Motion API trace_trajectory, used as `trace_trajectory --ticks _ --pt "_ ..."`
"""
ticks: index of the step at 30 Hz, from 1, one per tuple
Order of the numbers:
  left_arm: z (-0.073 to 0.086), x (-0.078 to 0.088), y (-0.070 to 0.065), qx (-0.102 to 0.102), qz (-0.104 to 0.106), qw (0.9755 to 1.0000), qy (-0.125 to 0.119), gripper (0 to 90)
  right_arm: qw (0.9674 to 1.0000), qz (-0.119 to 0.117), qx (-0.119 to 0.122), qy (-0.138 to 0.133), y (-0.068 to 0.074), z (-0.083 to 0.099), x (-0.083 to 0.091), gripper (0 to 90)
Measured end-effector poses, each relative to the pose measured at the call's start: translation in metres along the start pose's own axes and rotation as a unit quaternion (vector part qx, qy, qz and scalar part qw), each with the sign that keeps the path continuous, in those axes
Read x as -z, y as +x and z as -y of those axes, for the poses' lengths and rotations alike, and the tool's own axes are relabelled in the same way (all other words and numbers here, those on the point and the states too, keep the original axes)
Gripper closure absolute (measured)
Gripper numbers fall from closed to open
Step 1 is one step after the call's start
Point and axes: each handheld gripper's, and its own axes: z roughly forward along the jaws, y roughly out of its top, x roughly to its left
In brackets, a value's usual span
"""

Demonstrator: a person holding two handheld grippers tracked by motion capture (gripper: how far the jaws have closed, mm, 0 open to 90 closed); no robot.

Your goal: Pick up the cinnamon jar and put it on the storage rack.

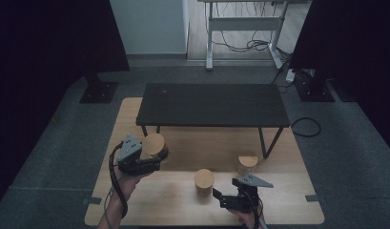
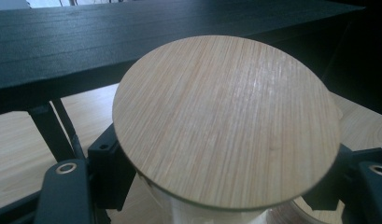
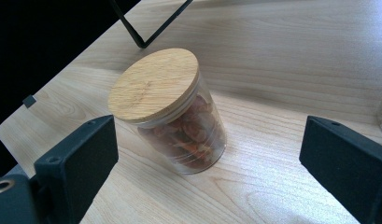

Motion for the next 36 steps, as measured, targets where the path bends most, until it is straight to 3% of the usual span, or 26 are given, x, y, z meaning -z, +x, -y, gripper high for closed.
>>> trace_trajectory --ticks 36 --pt "-0.026 -0.001 -0.002 -0.012 -0.009 0.9999 0.000 25.6 1.0000 0.004 0.005 -0.002 0.002 0.001 -0.001 3.9"
